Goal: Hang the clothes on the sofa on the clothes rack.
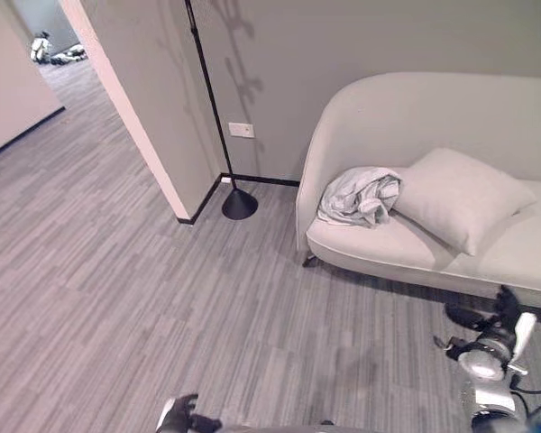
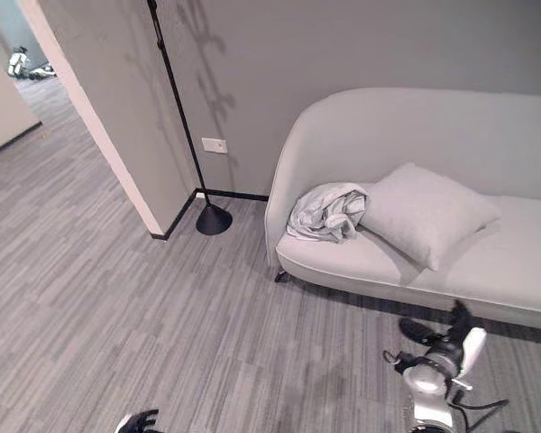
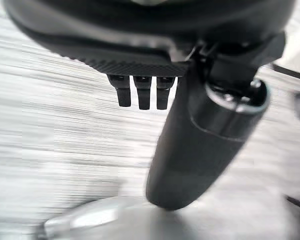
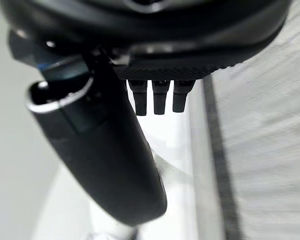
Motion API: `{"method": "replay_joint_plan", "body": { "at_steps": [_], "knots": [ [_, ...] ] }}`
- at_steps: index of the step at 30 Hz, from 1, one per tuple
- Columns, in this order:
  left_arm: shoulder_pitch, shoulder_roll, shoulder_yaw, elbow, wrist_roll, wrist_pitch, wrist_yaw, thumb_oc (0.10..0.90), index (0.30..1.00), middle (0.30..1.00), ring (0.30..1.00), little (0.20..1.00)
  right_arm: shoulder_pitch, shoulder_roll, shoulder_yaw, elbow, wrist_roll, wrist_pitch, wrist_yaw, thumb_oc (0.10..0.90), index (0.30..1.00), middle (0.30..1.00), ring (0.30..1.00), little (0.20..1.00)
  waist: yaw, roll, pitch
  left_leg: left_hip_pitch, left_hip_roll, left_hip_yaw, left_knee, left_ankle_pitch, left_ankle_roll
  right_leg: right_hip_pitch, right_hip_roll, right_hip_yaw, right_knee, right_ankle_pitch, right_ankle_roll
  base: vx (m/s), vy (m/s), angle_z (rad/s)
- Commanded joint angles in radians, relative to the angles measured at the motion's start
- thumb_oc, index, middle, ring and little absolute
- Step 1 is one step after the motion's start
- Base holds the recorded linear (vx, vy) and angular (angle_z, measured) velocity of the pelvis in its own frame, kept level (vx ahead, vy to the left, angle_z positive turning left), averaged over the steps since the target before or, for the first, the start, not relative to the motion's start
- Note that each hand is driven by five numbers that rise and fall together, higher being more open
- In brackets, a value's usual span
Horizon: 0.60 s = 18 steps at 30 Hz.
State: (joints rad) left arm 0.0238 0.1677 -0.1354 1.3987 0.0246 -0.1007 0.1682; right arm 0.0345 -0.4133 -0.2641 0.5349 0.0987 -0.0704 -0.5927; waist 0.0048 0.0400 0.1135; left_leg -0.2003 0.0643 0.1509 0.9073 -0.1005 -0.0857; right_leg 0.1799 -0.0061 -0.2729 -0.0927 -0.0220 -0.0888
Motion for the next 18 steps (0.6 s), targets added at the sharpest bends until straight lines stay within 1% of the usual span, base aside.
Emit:
{"method": "replay_joint_plan", "body": {
  "at_steps": [1,2,3,4,5,6,7,8,9,10,11,12,13,14,15,16,17,18],
  "knots": [
    [-0.037,-0.011,-0.109,-0.046,0.052,-0.029,0.015,0.8,0.9,0.9,0.9,0.9,-0.033,-0.125,-0.081,-0.15,-0.082,-0.089,-0.101,0.8,0.9,0.9,0.9,0.9,0.02,-0.053,0.041,0.108,-0.015,0.012,-0.39,0.055,0.052,-0.048,-0.021,0.027,0.005,0.0,0.125,0.22,0.062,0.02],
    [-0.04,-0.018,-0.14,-0.081,0.074,-0.046,0.017,0.8,0.9,0.9,0.9,0.9,-0.029,-0.119,-0.071,-0.185,-0.055,-0.121,-0.069,0.8,0.9,0.9,0.9,0.9,0.02,-0.054,0.034,0.102,-0.094,-0.015,-0.63,0.025,0.081,-0.052,-0.033,0.039,0.005,0.007,0.139,0.21,0.06,-0.2],
    [-0.04,-0.016,-0.149,-0.085,0.081,-0.054,0.015,0.8,0.9,0.9,0.9,0.9,-0.033,-0.12,-0.051,-0.168,-0.056,-0.131,-0.048,0.8,0.9,0.9,0.9,0.9,0.025,-0.046,0.034,0.088,-0.12,-0.041,-0.741,0.062,0.073,-0.047,-0.017,0.046,0.005,-0.001,0.139,0.28,0.032,-0.51],
    [-0.045,-0.019,-0.158,-0.09,0.084,-0.06,0.016,0.8,0.9,0.9,0.9,0.9,-0.042,-0.126,-0.034,-0.153,-0.057,-0.139,-0.034,0.8,0.9,0.9,0.9,0.9,0.028,-0.052,0.033,0.089,-0.126,-0.065,-0.823,0.1,0.06,-0.031,-0.008,0.052,0.005,-0.006,0.132,0.25,-0.012,-0.49],
    [-0.056,-0.022,-0.17,-0.082,0.094,-0.055,0.014,0.8,0.9,0.9,0.9,0.9,-0.051,-0.128,-0.027,-0.146,-0.051,-0.135,-0.018,0.8,0.9,0.9,0.9,0.9,0.021,-0.05,0.023,0.116,-0.132,-0.078,-0.889,0.104,0.062,-0.023,0.007,0.058,0.005,-0.016,0.131,0.29,-0.003,-0.79],
    [-0.061,-0.026,-0.178,-0.077,0.104,-0.052,0.01,0.8,0.9,0.9,0.9,0.9,-0.052,-0.117,-0.015,-0.161,-0.044,-0.135,-0.001,0.8,0.9,0.9,0.9,0.9,0.015,-0.045,0.015,0.15,-0.133,-0.068,-0.937,0.115,0.073,-0.015,0.015,0.056,0.005,-0.027,0.135,0.37,0.064,-0.84],
    [-0.066,-0.027,-0.189,-0.084,0.121,-0.054,0.005,0.8,0.9,0.9,0.9,0.9,-0.04,-0.11,-0.011,-0.197,-0.051,-0.135,0.018,0.8,0.9,0.9,0.9,0.9,0.005,-0.043,0.001,0.184,-0.14,-0.063,-0.97,0.124,0.077,-0.002,0.019,0.052,0.005,-0.034,0.134,0.41,0.08,-0.81],
    [-0.072,-0.023,-0.205,-0.094,0.143,-0.055,-0.007,0.8,0.9,0.9,0.9,0.9,-0.027,-0.099,-0.01,-0.232,-0.061,-0.131,0.039,0.8,0.9,0.9,0.9,0.9,-0.003,-0.047,-0.007,0.217,-0.145,-0.065,-0.993,0.126,0.084,0.002,0.017,0.057,0.041,-0.044,0.133,0.42,0.072,-0.43],
    [-0.081,-0.018,-0.221,-0.108,0.17,-0.062,-0.015,0.8,0.9,0.9,0.9,0.9,-0.023,-0.09,-0.013,-0.229,-0.059,-0.135,0.054,0.8,0.9,0.9,0.9,0.9,-0.012,-0.048,-0.016,0.235,-0.14,-0.049,-0.995,0.11,0.091,-0.002,0.016,0.042,0.091,-0.055,0.138,0.35,0.053,-0.22],
    [-0.082,-0.011,-0.228,-0.124,0.178,-0.068,-0.016,0.8,0.9,0.9,0.9,0.9,-0.026,-0.084,-0.01,-0.23,-0.06,-0.137,0.063,0.8,0.9,0.9,0.9,0.9,-0.012,-0.046,-0.019,0.251,-0.135,-0.027,-0.995,0.091,0.095,-0.017,0.008,0.025,0.157,-0.066,0.15,0.3,0.079,-0.15],
    [-0.086,-0.001,-0.226,-0.14,0.175,-0.069,-0.009,0.8,0.9,0.9,0.9,0.9,-0.044,-0.082,0.011,-0.229,-0.067,-0.135,0.079,0.8,0.9,0.9,0.9,0.9,-0.007,-0.041,-0.013,0.273,-0.132,-0.002,-0.995,0.075,0.106,-0.067,-0.019,0.003,0.275,-0.064,0.173,0.23,0.092,-0.2],
    [-0.094,0.004,-0.218,-0.147,0.159,-0.07,-0.003,0.8,0.9,0.9,0.9,0.9,-0.061,-0.08,0.035,-0.235,-0.068,-0.129,0.105,0.8,0.9,0.9,0.9,0.9,-0.01,-0.037,-0.006,0.294,-0.125,0.011,-0.995,0.063,0.113,-0.105,-0.039,-0.018,0.348,-0.039,0.194,0.2,0.103,-0.62],
    [-0.101,0.009,-0.205,-0.149,0.139,-0.068,0.0,0.8,0.9,0.9,0.9,0.9,-0.074,-0.073,0.06,-0.242,-0.06,-0.127,0.121,0.8,0.9,0.9,0.9,0.9,-0.011,-0.038,0.001,0.307,-0.126,0.03,-0.995,0.056,0.121,-0.156,-0.068,-0.031,0.45,-0.027,0.219,0.27,0.088,-0.8],
    [-0.11,0.015,-0.182,-0.164,0.095,-0.067,0.007,0.8,0.9,0.9,0.9,0.9,-0.095,-0.059,0.122,-0.256,-0.055,-0.122,0.169,0.8,0.9,0.9,0.9,0.9,-0.005,-0.037,0.008,0.33,-0.119,0.052,-0.995,0.039,0.133,-0.2,-0.127,-0.068,0.518,-0.001,0.226,0.2,0.066,-0.87],
    [-0.111,0.016,-0.18,-0.164,0.094,-0.066,0.007,0.8,0.9,0.9,0.9,0.9,-0.098,-0.059,0.124,-0.255,-0.055,-0.122,0.17,0.8,0.9,0.9,0.9,0.9,-0.006,-0.04,0.008,0.329,-0.123,0.053,-0.995,0.038,0.134,-0.205,-0.132,-0.066,0.529,-0.006,0.227,0.2,0.031,-0.62],
    [-0.116,0.018,-0.179,-0.169,0.09,-0.069,0.008,0.8,0.9,0.9,0.9,0.9,-0.101,-0.055,0.14,-0.269,-0.056,-0.122,0.185,0.8,0.9,0.9,0.9,0.9,0.0,-0.036,0.004,0.332,-0.116,0.059,-0.995,0.029,0.135,-0.208,-0.153,-0.083,0.508,-0.017,0.214,0.21,-0.031,-0.45],
    [-0.122,0.02,-0.198,-0.171,0.103,-0.073,0.001,0.8,0.9,0.9,0.9,0.9,-0.106,-0.057,0.159,-0.295,-0.056,-0.119,0.218,0.8,0.9,0.9,0.9,0.9,0.004,-0.027,-0.003,0.333,-0.103,0.049,-0.995,0.014,0.135,-0.211,-0.172,-0.089,0.424,-0.023,0.192,0.21,-0.036,-0.18],
    [-0.122,0.02,-0.198,-0.17,0.103,-0.073,0.001,0.8,0.9,0.9,0.9,0.9,-0.106,-0.057,0.159,-0.295,-0.056,-0.119,0.218,0.8,0.9,0.9,0.9,0.9,0.004,-0.025,-0.004,0.331,-0.101,0.049,-0.995,0.015,0.134,-0.211,-0.17,-0.09,0.419,-0.021,0.19,0.25,-0.068,0.02]
  ]
}}
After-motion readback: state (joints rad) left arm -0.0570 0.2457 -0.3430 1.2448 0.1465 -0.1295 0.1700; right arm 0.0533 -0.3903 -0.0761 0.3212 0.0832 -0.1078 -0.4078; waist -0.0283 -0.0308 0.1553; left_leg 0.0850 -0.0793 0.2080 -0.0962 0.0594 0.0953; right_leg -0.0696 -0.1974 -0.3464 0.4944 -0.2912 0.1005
